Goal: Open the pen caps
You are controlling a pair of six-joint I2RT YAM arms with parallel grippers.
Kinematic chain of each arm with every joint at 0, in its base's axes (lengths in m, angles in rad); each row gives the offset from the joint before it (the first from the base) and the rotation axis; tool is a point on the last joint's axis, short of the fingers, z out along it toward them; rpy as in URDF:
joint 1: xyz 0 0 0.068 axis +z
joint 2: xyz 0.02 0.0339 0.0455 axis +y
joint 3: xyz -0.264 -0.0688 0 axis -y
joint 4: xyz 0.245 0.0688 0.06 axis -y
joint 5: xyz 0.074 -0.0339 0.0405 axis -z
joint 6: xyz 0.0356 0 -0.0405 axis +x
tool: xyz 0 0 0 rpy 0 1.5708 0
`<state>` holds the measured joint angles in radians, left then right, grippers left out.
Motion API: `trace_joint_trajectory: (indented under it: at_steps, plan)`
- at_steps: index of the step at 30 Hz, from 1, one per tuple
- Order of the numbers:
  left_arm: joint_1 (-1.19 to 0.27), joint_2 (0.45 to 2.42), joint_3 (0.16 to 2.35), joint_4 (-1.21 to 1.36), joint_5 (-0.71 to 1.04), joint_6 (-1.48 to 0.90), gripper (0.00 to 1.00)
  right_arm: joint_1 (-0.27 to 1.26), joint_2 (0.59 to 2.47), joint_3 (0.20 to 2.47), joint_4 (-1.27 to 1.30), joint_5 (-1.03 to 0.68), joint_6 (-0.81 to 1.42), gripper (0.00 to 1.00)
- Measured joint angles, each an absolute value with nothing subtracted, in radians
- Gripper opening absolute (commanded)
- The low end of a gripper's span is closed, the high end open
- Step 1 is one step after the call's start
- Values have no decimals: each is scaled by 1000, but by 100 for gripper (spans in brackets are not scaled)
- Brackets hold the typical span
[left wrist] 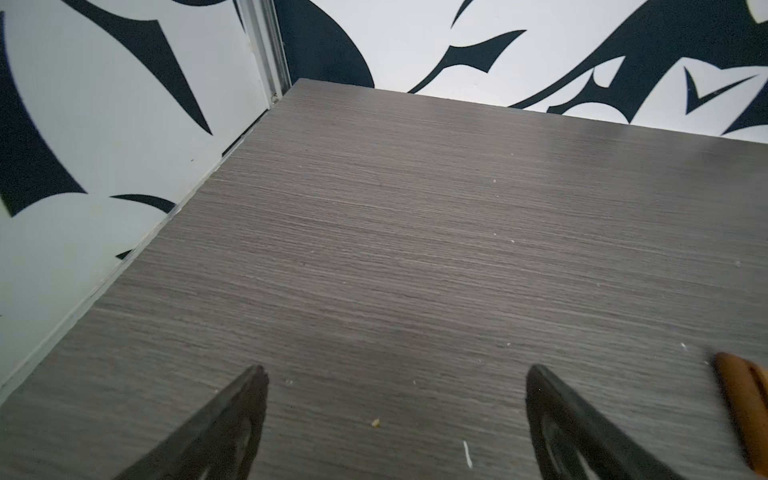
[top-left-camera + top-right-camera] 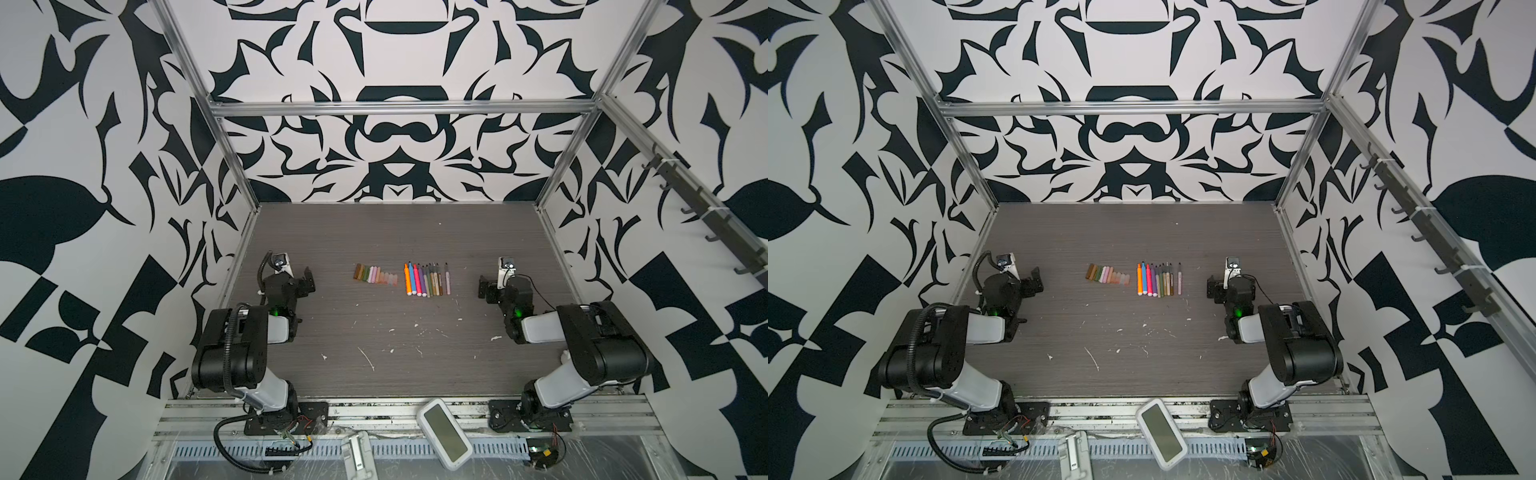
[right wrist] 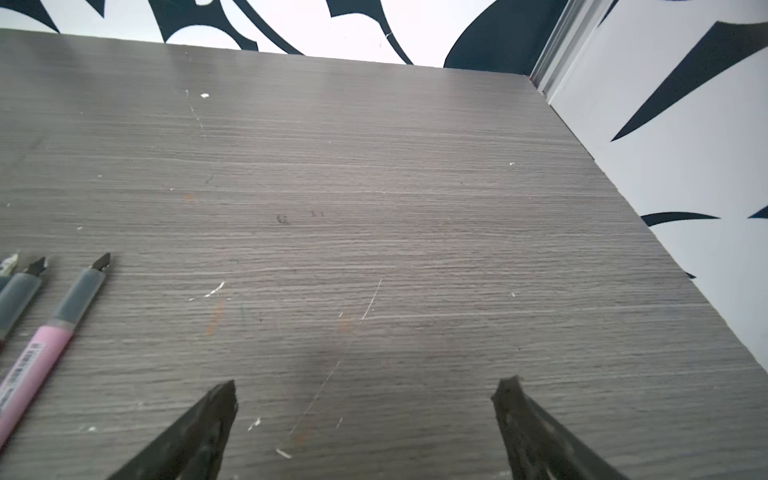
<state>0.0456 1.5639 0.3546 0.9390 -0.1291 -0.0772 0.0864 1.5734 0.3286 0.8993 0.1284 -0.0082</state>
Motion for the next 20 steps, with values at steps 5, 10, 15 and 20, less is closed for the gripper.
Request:
trace_joint_trajectory:
  at_steps: [5, 10, 15, 20]
  plan:
    - [47, 1564, 359, 926, -128, -78, 99, 86, 1573, 329, 899, 99, -19, 100]
    - [47, 1564, 359, 921, -127, -78, 99, 87, 1573, 329, 889, 102, -19, 100]
    - [47, 1564, 359, 921, -127, -78, 99, 86, 1573, 334, 883, 104, -19, 100]
    - [47, 1564, 359, 921, -127, -78, 99, 86, 1573, 342, 879, 104, -18, 100]
